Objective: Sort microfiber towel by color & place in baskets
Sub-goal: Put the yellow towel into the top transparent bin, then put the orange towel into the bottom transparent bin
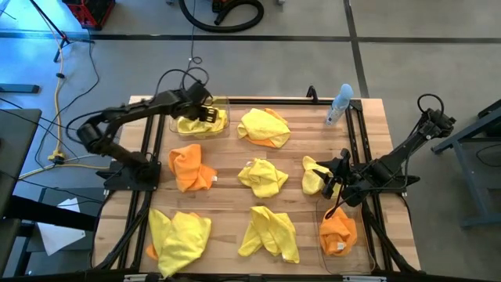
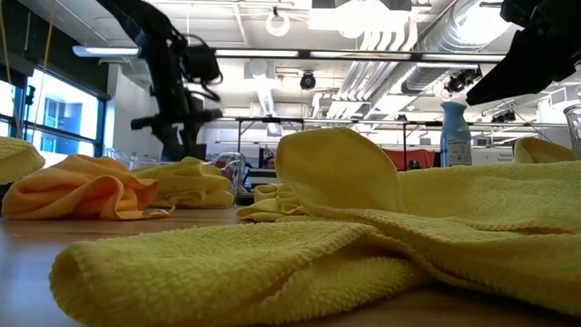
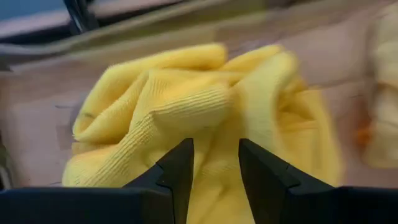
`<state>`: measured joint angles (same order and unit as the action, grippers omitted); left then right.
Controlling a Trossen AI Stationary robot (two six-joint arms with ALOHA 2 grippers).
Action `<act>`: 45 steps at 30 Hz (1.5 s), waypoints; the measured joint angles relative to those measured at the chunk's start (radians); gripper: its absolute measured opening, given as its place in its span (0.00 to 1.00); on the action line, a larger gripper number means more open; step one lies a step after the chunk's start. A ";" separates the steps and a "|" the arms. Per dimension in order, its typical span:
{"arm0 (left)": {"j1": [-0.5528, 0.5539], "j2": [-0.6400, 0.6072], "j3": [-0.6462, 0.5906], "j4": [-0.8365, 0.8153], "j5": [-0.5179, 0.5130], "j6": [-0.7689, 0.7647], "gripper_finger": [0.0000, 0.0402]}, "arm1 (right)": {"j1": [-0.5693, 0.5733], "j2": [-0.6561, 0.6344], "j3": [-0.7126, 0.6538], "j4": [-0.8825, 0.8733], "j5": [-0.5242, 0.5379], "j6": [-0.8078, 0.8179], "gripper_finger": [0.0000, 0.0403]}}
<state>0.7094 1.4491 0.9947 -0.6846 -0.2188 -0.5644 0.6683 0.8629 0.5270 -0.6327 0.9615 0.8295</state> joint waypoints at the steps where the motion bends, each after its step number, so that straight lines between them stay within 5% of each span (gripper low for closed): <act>1: -0.009 -0.025 0.000 -0.007 -0.001 0.000 0.29 | 0.000 0.000 0.000 0.000 0.000 0.000 0.33; 13: -0.338 -0.188 0.000 -0.112 -0.076 -0.109 0.29 | 0.000 0.000 0.000 0.000 0.000 0.000 0.33; 25: -0.697 -0.186 -0.001 -0.467 -0.148 -0.377 0.29 | 0.000 0.000 0.000 0.000 0.000 0.003 0.33; 34: -0.806 -0.142 -0.001 -0.467 -0.080 -0.205 0.29 | 0.000 0.000 0.000 0.012 0.000 0.008 0.33; 45: -0.806 0.107 -0.001 -0.492 -0.048 0.010 0.29 | 0.000 0.000 0.000 0.016 -0.001 0.008 0.33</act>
<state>-0.0970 1.5561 0.9939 -1.1763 -0.2673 -0.5545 0.6685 0.8627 0.5274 -0.6167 0.9607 0.8371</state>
